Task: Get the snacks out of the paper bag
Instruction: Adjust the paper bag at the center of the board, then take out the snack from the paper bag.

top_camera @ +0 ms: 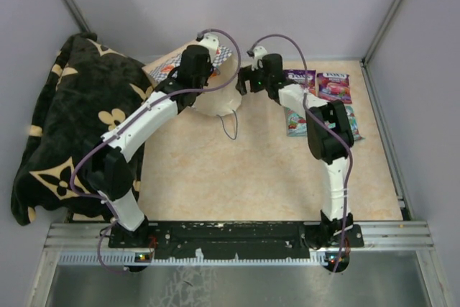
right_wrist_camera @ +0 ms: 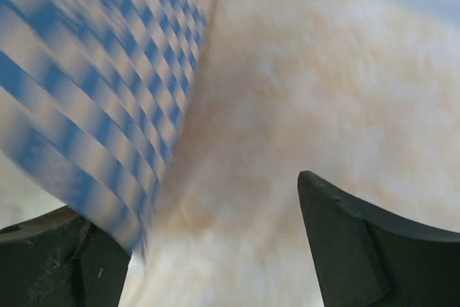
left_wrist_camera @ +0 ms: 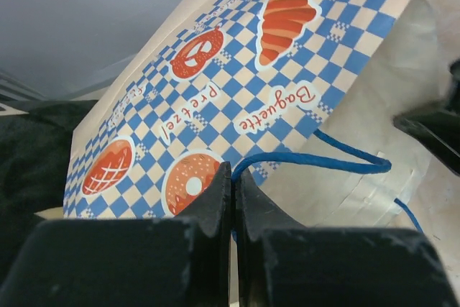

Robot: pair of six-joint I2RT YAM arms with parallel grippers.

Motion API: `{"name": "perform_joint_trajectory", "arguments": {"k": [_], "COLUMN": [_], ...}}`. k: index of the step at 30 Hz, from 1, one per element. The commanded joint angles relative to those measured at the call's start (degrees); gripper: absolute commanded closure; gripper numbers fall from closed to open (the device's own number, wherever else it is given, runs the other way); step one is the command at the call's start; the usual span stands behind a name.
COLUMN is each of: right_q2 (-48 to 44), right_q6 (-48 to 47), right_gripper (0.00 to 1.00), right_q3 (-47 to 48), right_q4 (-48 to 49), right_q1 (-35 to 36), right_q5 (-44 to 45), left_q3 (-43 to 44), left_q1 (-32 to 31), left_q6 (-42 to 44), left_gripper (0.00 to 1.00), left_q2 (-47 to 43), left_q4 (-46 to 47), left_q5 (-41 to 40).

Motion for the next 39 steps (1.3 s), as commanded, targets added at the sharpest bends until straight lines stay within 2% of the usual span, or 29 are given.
{"name": "perform_joint_trajectory", "arguments": {"k": [1,6,8,10,13,16,21,23,28,32,39], "right_q2": [-15.3,-32.5,-36.8,-36.4,-29.6,-19.8,-5.1,0.3,7.9,11.4,23.4], "right_q6": [8.4,18.9,20.8,22.1,25.7,33.0,55.9,62.5,68.2,67.9,72.2], "right_gripper": [0.12,0.08,0.13,0.17,0.18,0.14,0.13,0.13,0.11,0.02,0.01], "right_q3": [-15.7,-36.0,-40.2,-40.3,-35.8,-28.6,-22.9,-18.5,-7.7,1.0,24.5], "right_q4": [9.9,22.9,26.1,27.2,28.6,30.3,45.8,48.1,41.4,25.4,-3.7], "right_q1": [0.2,3.2,7.1,10.5,12.0,12.0,12.2,13.1,15.5,16.1,16.3], "right_q5": [6.4,7.7,8.0,7.0,5.6,4.4,1.2,0.8,5.6,13.7,18.4], "left_q3": [3.4,7.6,9.0,11.7,15.1,17.7,22.3,23.9,25.4,25.4,24.9], "left_q1": [0.8,1.4,1.7,1.9,2.2,2.4,3.7,4.2,5.2,5.5,5.7], "left_q6": [0.5,0.6,-0.4,-1.7,-3.7,-5.7,-7.6,-8.0,-8.1,-8.2,-8.3], "left_gripper": [1.0,1.0,1.0,1.0,1.0,1.0,1.0,1.0,1.0,1.0,1.0], "left_q2": [-1.7,-0.9,-0.7,0.6,2.2,3.3,5.7,6.9,8.2,8.2,7.7], "left_q4": [-0.6,-3.2,-4.2,-6.6,-9.1,-11.5,-15.5,-16.6,-17.8,-17.9,-17.7], "left_q5": [3.1,5.6,7.1,7.7,8.4,9.2,10.5,11.2,11.4,12.0,12.9]}}
